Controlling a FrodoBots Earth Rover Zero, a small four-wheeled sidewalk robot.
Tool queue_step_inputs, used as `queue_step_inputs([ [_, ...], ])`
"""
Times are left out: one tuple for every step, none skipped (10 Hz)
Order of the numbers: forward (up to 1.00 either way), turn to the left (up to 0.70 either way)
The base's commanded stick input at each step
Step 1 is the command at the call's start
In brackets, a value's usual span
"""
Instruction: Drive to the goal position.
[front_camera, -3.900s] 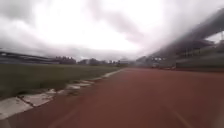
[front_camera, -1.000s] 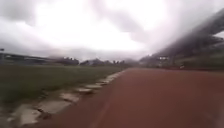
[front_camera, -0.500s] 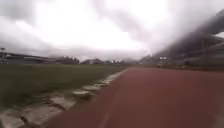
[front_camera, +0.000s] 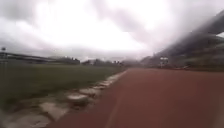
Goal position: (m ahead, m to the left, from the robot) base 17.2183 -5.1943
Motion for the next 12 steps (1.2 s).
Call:
queue_step_inputs([
  [0.7, 0.0],
  [0.7, 0.0],
  [0.7, 0.0],
  [0.7, 0.0],
  [0.7, 0.0],
  [0.7, 0.0],
  [0.7, 0.0],
  [0.7, 0.0],
  [0.7, 0.0],
  [0.7, 0.0],
  [0.7, 0.0],
  [0.7, 0.0],
])
